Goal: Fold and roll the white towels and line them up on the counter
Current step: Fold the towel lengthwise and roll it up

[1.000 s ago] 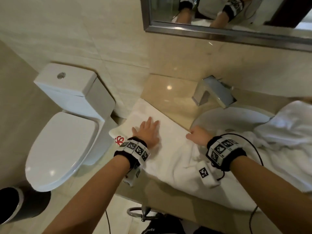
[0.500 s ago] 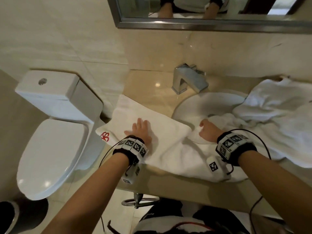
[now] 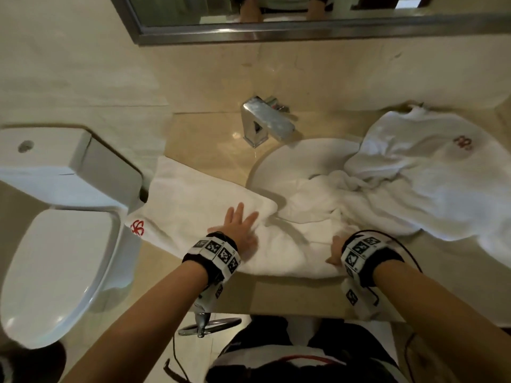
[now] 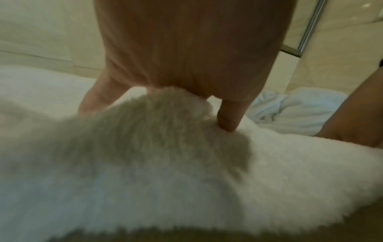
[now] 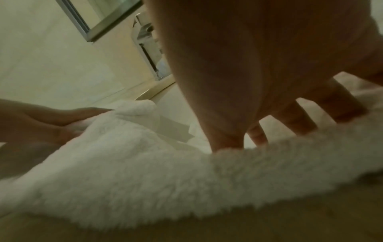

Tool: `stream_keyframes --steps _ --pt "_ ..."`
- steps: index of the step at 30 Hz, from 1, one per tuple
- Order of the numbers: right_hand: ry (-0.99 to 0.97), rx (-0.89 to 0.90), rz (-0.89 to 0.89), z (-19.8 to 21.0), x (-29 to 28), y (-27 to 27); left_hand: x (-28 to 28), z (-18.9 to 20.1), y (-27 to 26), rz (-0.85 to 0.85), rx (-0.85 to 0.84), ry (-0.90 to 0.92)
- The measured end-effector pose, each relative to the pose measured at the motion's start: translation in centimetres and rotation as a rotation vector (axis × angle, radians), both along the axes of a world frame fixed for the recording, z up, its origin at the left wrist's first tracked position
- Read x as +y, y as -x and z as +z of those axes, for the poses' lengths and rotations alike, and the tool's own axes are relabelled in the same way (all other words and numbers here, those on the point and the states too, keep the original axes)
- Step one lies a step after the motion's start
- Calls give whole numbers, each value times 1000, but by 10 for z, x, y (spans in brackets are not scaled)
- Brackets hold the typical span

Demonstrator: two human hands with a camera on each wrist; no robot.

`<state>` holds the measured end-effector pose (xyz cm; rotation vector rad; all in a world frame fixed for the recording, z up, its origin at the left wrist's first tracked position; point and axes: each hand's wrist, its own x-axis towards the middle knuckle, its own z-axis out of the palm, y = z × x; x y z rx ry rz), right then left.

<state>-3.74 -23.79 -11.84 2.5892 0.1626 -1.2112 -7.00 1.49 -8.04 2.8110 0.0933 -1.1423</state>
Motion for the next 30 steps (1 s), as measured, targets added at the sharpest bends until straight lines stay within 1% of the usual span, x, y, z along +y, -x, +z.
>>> stream_keyframes --steps 2,5,7,8,10,13,14,15,16,17,19,21,24,25,27,30 --pt "-30 -41 -53 12 -8 -1 -2 4 -4 -16 44 14" --pt "-15 -107 -199 29 -24 -5 -12 20 -7 -56 40 -11" --pt "-8 -136 -269 38 -40 -5 -16 26 -9 -24 26 -27" --pt "-11 -137 -273 44 -48 -6 -16 25 -11 -7 17 -31" --pt "-62 -41 -274 54 -60 -8 -18 20 -15 14 15 -53" --pt "-255 110 -415 55 -73 -15 -35 23 -14 7 -53 -145" --pt "-334 150 -538 59 -78 -15 -45 25 -13 -39 -109 -164" --pt "-428 194 -675 62 -82 -17 -53 25 -13 -93 -154 -147" --pt "-503 199 -779 59 -88 -22 -61 26 -14 -150 -185 -97" --pt "-553 196 -824 58 -93 -24 -72 29 -15 -210 -194 -26" --pt "-640 184 -762 64 -98 -24 -96 33 -18 -328 -167 127" --pt "-767 118 -748 83 -95 -19 -124 39 -17 -431 -85 252" --pt "-902 42 -726 104 -97 -10 -161 43 -15 -513 7 334" --pt "-923 24 -699 107 -102 -7 -170 44 -14 -547 6 327" --pt "-894 30 -594 114 -110 -3 -185 44 -14 -615 -27 241" --pt "-754 70 -447 117 -127 2 -210 45 -9 -795 -81 41"
